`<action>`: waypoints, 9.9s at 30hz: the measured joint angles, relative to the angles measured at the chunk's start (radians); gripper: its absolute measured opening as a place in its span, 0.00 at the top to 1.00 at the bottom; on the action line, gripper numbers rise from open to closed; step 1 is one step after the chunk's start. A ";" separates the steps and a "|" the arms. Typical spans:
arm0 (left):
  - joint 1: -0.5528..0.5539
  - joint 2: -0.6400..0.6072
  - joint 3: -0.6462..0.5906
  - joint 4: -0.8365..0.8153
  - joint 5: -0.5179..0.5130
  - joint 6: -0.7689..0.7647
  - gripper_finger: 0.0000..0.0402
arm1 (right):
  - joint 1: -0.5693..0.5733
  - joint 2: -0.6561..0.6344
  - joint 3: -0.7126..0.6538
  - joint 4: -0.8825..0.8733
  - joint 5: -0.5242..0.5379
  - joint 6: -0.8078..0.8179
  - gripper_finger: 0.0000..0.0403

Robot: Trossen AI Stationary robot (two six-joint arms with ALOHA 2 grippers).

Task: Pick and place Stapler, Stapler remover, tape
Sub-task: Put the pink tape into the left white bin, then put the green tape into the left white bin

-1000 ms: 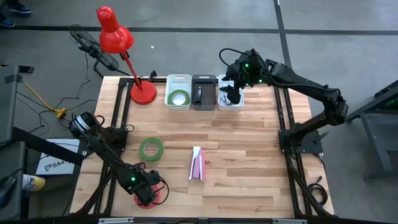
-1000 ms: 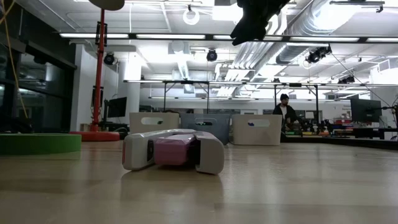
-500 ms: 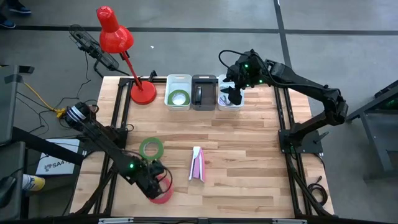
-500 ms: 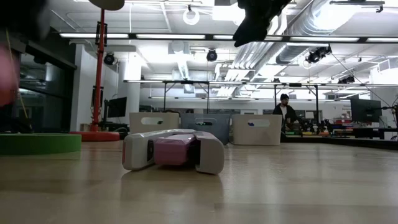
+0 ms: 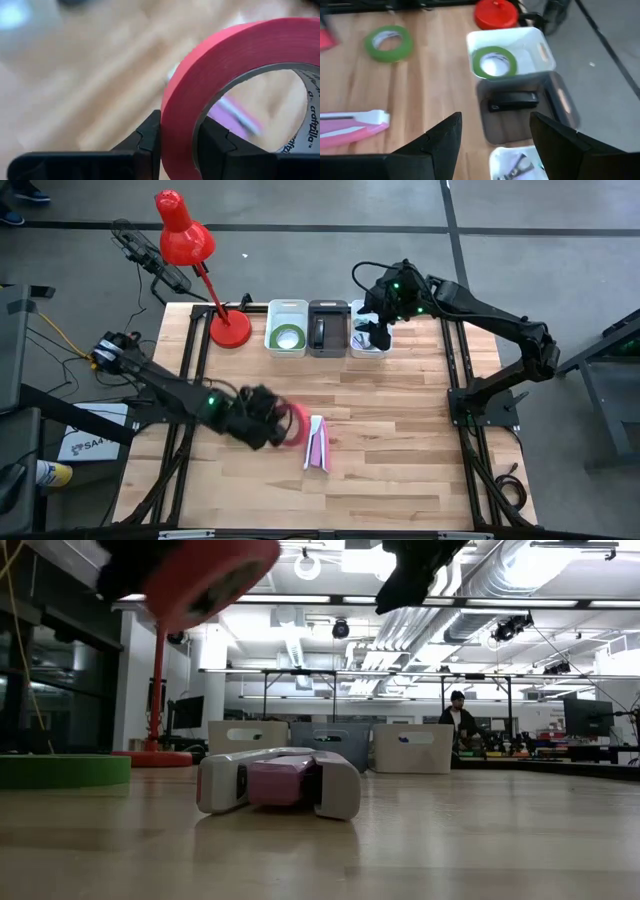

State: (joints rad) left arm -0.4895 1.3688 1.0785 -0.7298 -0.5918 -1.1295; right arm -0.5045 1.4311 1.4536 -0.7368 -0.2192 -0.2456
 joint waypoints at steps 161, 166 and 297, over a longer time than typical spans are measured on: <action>0.693 -0.019 0.185 0.496 0.067 1.049 0.81 | 0.080 0.211 0.049 0.463 -0.548 0.092 0.79; 0.693 -0.019 0.185 0.492 0.061 1.049 0.81 | 0.080 0.207 0.049 0.456 -0.544 0.111 0.75; 0.884 0.097 0.270 -0.710 0.482 0.575 0.65 | -0.130 0.069 0.050 -0.008 0.040 0.176 0.34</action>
State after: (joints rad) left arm 0.3947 1.4655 1.3485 -1.4403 -0.1094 -0.5543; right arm -0.6350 1.5002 1.5032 -0.7444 -0.1793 -0.0693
